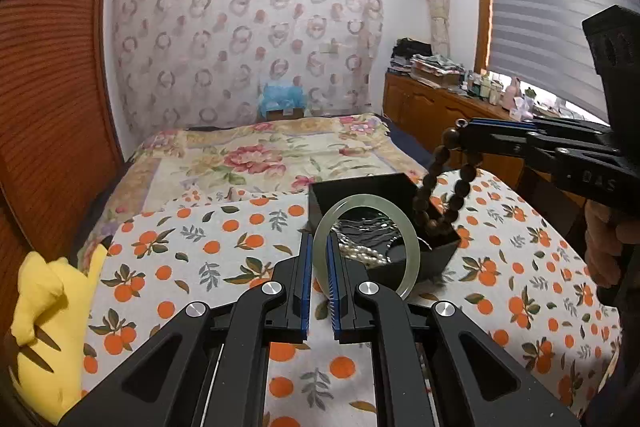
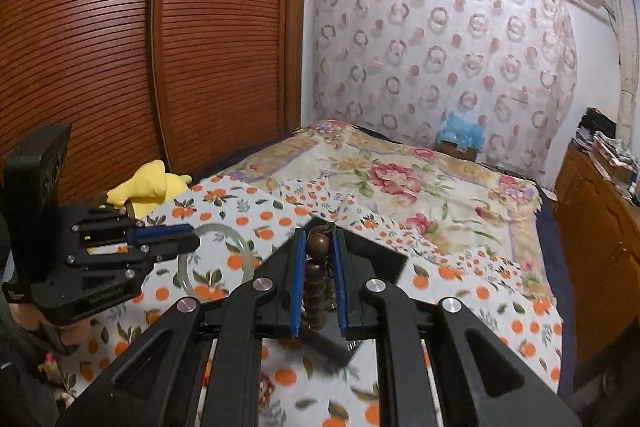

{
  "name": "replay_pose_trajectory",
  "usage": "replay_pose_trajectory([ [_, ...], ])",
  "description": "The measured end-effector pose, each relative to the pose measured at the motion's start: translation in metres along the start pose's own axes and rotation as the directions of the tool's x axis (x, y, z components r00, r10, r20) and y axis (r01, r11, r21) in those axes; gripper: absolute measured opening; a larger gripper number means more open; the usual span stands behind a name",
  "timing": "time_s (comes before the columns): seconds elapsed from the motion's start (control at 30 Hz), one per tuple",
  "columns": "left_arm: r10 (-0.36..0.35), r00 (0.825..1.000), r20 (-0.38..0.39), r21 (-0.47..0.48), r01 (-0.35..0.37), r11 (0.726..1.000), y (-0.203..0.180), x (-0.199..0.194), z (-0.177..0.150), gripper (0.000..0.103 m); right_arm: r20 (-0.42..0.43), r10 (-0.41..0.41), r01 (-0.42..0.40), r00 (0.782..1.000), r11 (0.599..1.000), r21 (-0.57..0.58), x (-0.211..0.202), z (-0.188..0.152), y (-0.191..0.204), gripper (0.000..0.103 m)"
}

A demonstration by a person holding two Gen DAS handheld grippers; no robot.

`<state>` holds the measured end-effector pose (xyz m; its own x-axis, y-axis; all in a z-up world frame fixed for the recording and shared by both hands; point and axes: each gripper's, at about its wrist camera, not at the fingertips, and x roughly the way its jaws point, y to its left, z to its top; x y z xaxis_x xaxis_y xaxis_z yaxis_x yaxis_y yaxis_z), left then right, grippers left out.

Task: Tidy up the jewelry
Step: 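Carry the bangle and bead bracelet over the black box with both grippers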

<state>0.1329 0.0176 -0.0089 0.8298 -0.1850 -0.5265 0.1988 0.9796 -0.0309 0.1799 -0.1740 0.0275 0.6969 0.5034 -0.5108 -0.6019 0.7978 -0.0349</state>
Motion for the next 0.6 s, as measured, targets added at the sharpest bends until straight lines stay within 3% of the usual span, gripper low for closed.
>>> replay_pose_trajectory([
  [0.17,0.009,1.0,-0.006,-0.019,-0.009,1.0,0.011,0.009,0.003,0.006,-0.029,0.027,-0.028,0.999,1.0,-0.005,0.03,0.006,-0.001,0.015],
  [0.37,0.011,1.0,-0.014,-0.018,-0.012,1.0,0.016,0.019,0.008,0.006,-0.116,0.069,-0.068,0.991,0.998,0.015,0.07,-0.012,-0.003,0.015],
  [0.6,-0.002,1.0,-0.028,0.036,0.003,0.999,0.002,0.031,0.018,0.006,-0.136,0.059,-0.051,0.989,0.997,0.061,0.077,-0.026,-0.021,0.016],
])
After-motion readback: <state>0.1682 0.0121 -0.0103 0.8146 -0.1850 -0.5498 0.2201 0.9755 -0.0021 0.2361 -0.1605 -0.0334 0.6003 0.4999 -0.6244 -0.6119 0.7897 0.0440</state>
